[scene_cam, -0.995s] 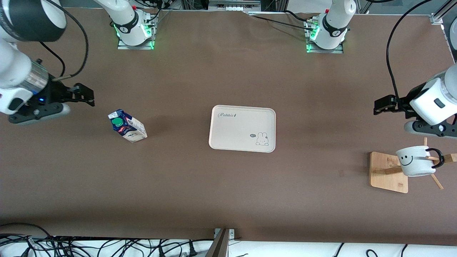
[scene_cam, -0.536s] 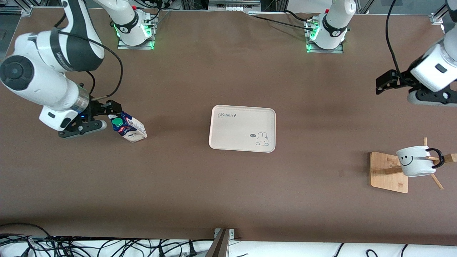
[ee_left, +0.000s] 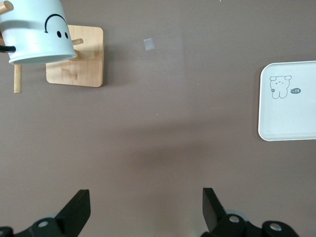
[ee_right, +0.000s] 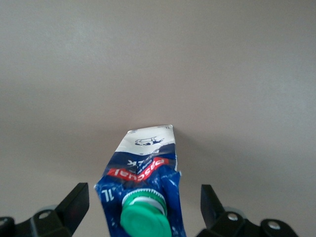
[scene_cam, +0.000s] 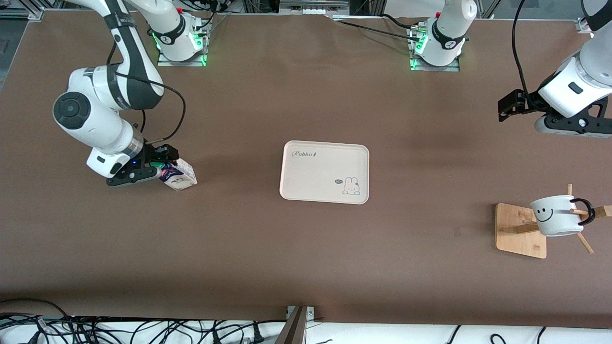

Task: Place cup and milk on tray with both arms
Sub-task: 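Grasp the milk carton with the right gripper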

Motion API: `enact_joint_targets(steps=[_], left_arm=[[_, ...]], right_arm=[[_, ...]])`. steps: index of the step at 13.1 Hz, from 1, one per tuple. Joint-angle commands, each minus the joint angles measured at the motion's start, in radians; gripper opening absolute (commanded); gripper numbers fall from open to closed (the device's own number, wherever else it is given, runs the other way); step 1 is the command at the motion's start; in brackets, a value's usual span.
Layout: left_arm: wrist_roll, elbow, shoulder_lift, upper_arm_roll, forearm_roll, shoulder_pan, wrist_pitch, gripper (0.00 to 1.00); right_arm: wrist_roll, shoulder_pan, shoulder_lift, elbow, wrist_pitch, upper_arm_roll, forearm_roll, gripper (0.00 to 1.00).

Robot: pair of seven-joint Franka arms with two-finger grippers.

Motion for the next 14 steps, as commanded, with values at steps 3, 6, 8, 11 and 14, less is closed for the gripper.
enact_joint_targets(steps=[3, 6, 8, 11, 14], left_arm=[[0.01, -0.017, -0.014, -0.013, 0.028, 0.005, 0.014, 1.0], [0.005, -0.017, -0.011, -0.019, 0.028, 0.005, 0.007, 1.0], [0.005, -0.017, -0.009, -0.01, 0.026, 0.007, 0.007, 1.0], [-0.009, -0.017, -0.008, -0.003, 0.026, 0.008, -0.002, 1.0], [-0.059, -0.014, -0.008, -0.003, 0.02, 0.008, -0.002, 1.0]], right_arm=[[0.01, -0.002, -0.018, -0.064, 0.04, 0.003, 0.014, 0.85], [0.01, -0.002, -0.019, -0.055, 0.031, 0.004, 0.014, 0.31], [0.017, -0.002, -0.021, -0.033, 0.027, 0.016, 0.014, 0.12], [0.053, -0.001, -0.019, -0.004, 0.008, 0.042, 0.017, 0.12], [0.181, 0.018, -0.013, 0.097, -0.112, 0.105, 0.02, 0.12]])
